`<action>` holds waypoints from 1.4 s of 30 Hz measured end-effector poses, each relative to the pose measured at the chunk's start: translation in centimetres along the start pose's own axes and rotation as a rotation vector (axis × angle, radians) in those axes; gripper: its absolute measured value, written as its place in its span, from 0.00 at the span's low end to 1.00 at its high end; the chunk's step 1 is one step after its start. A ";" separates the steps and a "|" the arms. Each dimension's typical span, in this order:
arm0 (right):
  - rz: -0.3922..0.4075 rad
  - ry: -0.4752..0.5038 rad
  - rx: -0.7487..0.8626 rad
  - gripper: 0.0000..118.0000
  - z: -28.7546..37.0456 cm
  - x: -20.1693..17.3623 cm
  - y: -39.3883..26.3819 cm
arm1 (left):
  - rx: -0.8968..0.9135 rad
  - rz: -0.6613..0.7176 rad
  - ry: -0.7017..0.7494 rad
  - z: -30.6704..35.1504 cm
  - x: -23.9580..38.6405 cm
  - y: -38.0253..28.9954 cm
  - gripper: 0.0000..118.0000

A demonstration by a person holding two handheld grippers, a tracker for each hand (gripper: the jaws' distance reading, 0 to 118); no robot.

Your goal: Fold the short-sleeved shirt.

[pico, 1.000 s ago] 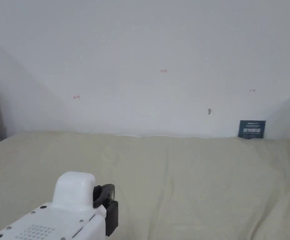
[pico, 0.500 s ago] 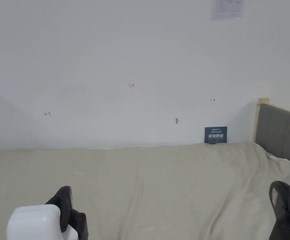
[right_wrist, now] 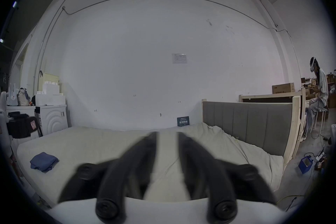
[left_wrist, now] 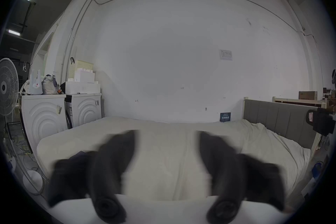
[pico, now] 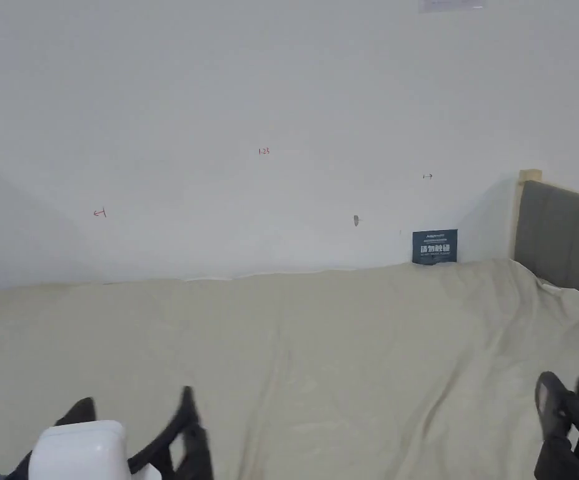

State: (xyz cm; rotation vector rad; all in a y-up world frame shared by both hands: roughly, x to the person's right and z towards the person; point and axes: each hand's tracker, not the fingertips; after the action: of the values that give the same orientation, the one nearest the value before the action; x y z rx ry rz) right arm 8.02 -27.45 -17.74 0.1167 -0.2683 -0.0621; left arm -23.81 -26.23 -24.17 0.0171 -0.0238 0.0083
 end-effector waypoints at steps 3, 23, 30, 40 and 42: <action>0.005 0.015 -0.001 1.00 -0.3 0.0 0.4 | 0.025 -0.003 0.016 0.5 0.0 0.3 1.00; 0.078 0.043 -0.044 1.00 0.2 -1.1 0.1 | -0.155 0.135 0.145 -0.4 1.5 1.0 1.00; 0.043 0.043 -0.071 1.00 -0.3 -1.0 0.4 | -0.264 0.013 0.210 -0.9 2.8 1.6 1.00; 0.012 0.039 -0.103 1.00 -0.4 -0.5 0.5 | -0.328 0.182 0.052 -0.7 3.4 1.9 1.00; 0.011 0.043 -0.105 1.00 -0.4 -0.7 0.5 | -0.330 0.173 0.072 -0.5 3.8 1.9 1.00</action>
State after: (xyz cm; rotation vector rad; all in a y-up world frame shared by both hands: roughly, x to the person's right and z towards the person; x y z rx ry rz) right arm 7.50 -26.89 -18.19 0.0122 -0.2227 -0.0629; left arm -20.05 -24.32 -24.60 -0.3151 0.0454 0.1776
